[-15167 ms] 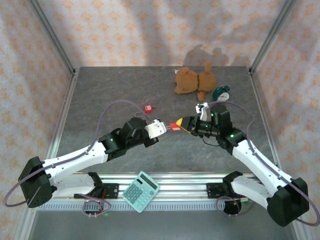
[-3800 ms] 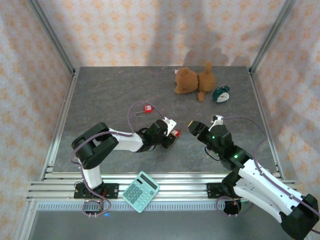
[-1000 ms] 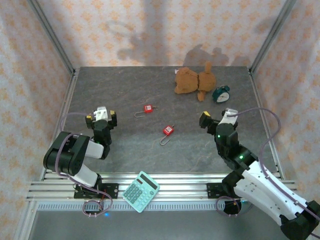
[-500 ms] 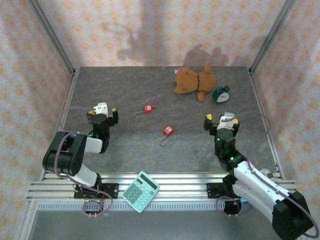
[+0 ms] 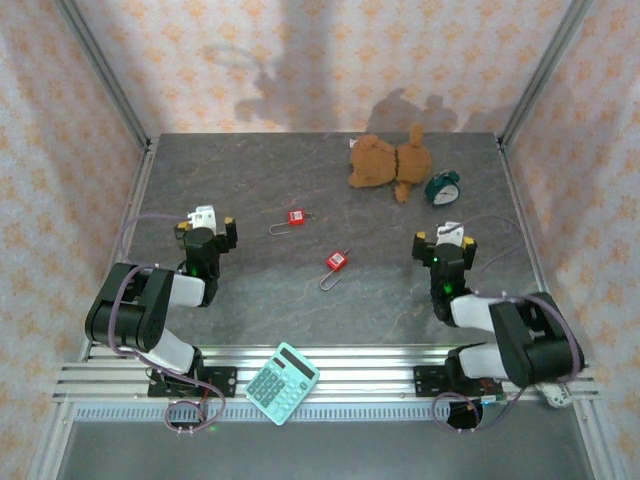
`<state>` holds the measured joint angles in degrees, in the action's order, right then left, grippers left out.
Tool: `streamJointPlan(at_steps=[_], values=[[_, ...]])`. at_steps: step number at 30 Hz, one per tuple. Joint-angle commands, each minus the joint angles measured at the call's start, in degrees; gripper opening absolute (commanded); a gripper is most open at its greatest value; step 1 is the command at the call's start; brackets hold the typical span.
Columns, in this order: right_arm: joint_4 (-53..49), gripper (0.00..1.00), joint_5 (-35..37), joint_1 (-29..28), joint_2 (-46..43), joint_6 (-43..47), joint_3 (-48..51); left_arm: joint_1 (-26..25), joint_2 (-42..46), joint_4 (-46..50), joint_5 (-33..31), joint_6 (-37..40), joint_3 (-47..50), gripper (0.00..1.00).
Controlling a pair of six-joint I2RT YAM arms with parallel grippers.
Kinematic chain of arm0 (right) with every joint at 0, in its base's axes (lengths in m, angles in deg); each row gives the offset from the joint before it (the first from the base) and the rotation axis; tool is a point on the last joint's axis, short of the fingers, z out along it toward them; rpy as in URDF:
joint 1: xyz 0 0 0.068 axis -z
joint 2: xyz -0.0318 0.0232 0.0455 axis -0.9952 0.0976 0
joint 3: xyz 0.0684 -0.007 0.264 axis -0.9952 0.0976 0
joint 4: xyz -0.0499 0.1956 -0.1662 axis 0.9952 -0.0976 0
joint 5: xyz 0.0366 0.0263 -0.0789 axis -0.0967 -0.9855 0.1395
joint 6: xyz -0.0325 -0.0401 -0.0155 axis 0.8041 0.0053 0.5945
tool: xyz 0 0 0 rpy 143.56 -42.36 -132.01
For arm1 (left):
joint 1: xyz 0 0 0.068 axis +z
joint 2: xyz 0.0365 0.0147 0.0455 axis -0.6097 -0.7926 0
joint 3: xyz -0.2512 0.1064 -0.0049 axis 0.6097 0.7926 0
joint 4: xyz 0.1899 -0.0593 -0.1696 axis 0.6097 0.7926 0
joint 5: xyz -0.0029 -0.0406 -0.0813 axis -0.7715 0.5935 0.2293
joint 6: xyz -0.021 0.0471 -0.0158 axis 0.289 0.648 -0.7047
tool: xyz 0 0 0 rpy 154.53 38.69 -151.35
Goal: Unlock with the key
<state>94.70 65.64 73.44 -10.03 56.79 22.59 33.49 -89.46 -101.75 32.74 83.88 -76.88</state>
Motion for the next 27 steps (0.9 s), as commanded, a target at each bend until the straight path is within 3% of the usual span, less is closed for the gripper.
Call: streamJointPlan(at_steps=[1, 2, 4, 7, 27], values=[[16.8, 1.00, -2.5, 3.1, 9.9, -1.6, -1.1, 0.4, 0.5, 0.5, 0.1, -0.6, -0.9, 1.00], [15.3, 1.00, -1.2, 3.1, 10.0, -2.0, -2.4, 0.4, 0.5, 0.6, 0.1, -0.6, -0.9, 1.00], [-1.1, 0.99, -4.9, 5.1, 5.8, -4.3, -7.2, 0.4, 0.5, 0.5, 0.1, -0.6, -0.8, 1.00], [-7.8, 1.00, -9.2, 8.2, 7.2, -6.3, -11.8, 0.4, 0.5, 0.4, 0.1, -0.6, -0.8, 1.00], [-7.6, 1.00, -9.9, 8.9, 7.4, -6.8, -11.9, 0.4, 0.5, 0.4, 0.0, -0.6, -0.8, 1.00]])
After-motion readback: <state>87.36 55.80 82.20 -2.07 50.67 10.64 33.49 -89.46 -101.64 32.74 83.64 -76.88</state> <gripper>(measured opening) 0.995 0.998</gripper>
